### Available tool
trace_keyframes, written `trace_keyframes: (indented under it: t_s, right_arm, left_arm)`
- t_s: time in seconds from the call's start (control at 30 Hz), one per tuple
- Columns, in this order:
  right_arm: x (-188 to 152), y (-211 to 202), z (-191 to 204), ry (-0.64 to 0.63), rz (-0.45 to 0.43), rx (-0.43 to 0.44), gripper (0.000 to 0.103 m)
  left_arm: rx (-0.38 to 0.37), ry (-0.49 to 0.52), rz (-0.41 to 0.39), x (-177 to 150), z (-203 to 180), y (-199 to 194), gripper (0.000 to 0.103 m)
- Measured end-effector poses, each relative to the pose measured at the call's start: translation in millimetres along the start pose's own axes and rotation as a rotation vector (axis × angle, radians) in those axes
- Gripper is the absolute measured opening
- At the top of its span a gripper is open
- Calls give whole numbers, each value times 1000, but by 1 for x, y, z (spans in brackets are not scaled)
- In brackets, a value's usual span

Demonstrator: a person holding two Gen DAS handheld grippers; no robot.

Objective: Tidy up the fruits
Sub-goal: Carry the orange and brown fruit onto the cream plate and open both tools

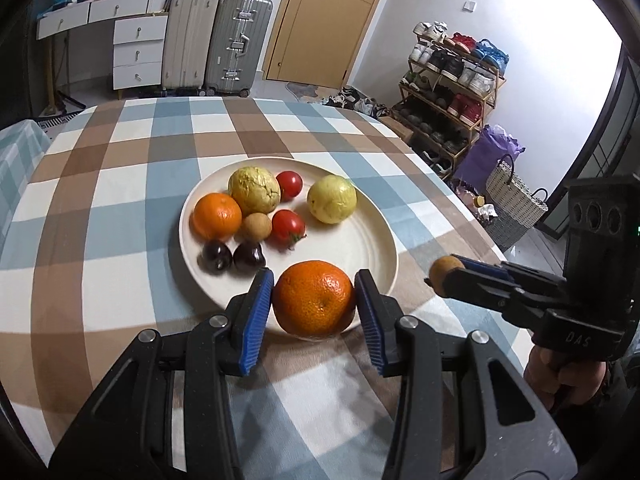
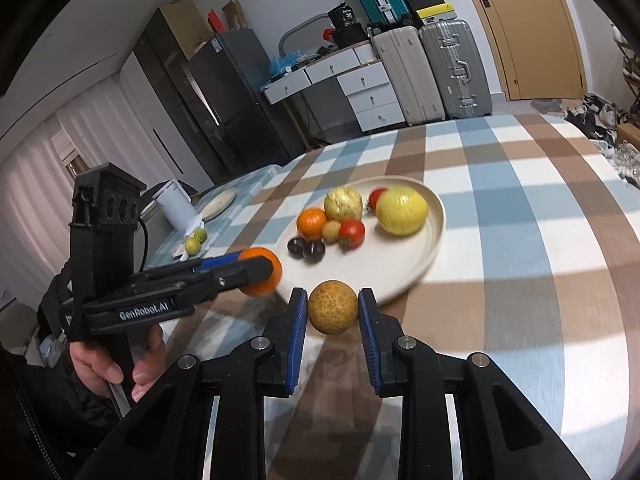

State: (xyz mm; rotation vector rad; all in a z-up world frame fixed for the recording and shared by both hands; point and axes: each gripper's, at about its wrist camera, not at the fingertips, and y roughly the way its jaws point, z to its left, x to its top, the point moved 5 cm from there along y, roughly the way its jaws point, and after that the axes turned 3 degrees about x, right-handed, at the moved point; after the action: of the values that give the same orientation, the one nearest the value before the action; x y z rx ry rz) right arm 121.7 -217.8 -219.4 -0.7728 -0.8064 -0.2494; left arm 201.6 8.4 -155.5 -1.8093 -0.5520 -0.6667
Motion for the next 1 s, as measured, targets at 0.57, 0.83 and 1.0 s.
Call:
trace_keyframes:
  t_s: [0.57, 0.83, 1.0]
  right_arm:
    - [46, 55, -29, 44, 40, 10, 26]
    - [46, 79, -36, 66, 79, 29, 26]
    - [45, 87, -36, 55, 97, 21, 26]
  left_arm:
    - [-3, 4, 51, 19, 6, 54, 39]
    - [-2, 11, 72, 18, 10, 67, 39]
    - [-3, 19, 66, 20, 9, 70, 39]
